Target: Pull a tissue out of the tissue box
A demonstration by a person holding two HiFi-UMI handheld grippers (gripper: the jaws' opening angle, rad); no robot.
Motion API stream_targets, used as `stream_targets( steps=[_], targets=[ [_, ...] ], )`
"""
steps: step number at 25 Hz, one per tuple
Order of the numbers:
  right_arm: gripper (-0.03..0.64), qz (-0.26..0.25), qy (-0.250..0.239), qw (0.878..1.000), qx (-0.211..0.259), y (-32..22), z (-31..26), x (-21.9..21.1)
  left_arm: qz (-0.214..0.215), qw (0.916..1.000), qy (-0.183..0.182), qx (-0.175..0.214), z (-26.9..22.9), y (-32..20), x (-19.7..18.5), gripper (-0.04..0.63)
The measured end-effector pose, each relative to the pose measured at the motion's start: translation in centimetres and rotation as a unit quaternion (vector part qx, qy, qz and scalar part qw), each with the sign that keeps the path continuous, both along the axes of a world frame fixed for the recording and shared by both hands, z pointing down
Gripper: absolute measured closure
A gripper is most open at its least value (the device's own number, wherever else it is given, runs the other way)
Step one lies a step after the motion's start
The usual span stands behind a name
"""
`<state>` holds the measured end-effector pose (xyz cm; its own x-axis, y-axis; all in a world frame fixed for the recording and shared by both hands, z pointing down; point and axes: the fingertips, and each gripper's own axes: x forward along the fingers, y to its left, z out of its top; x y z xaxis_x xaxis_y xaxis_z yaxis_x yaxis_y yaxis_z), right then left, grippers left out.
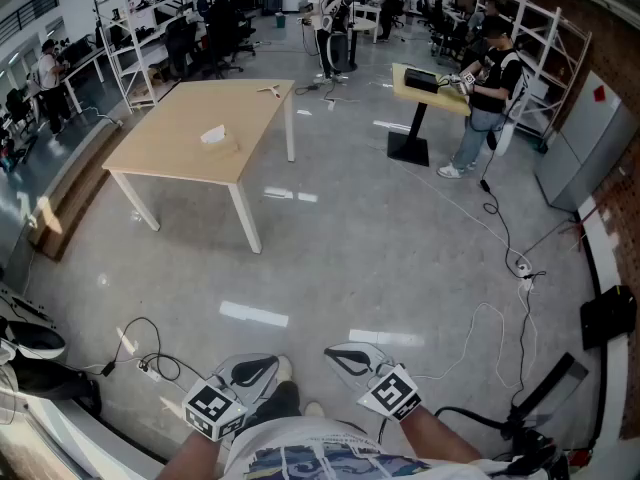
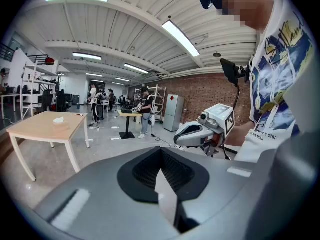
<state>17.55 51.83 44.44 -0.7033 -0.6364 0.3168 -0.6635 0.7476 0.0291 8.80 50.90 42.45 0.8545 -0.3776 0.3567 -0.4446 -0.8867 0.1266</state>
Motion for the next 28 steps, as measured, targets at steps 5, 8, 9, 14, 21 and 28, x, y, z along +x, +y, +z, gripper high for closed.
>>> stream_targets(
  steps=[5, 8, 9, 14, 21, 28],
  targets=[
    [0.614, 0.029, -0.007, 1.000, -0.002, 0.6, -0.7, 1.9, 0.028, 0.9996, 0.003, 0.009, -1.2, -0.2, 2.4, 0.591],
    [0.614, 0.031, -0.002, 0.999, -0.007, 1.2, -0.4, 2.5, 0.037, 0.9991, 0.008, 0.020, -1.6, -0.1, 3.7, 0.591],
    [0.614, 0.029, 0.001, 1.000, -0.009, 1.4, -0.2, 2.5, 0.038, 0.9990, 0.009, 0.022, -1.6, 0.1, 3.8, 0.591],
    [0.614, 0.009, 0.018, 1.000, -0.008, 1.0, 0.2, 1.5, 0.014, 0.9991, 0.032, 0.024, -2.0, -0.2, 2.5, 0.591],
    [0.614, -0.019, 0.023, 0.999, -0.023, -0.5, 1.0, -1.1, -0.042, 0.9982, 0.040, 0.014, -0.7, -1.2, -1.8, 0.591],
    [0.612, -0.037, 0.033, 0.999, -0.017, -6.4, 1.0, -3.4, -0.131, 0.9904, 0.037, 0.024, 0.0, -7.8, -7.9, 0.591]
  ],
)
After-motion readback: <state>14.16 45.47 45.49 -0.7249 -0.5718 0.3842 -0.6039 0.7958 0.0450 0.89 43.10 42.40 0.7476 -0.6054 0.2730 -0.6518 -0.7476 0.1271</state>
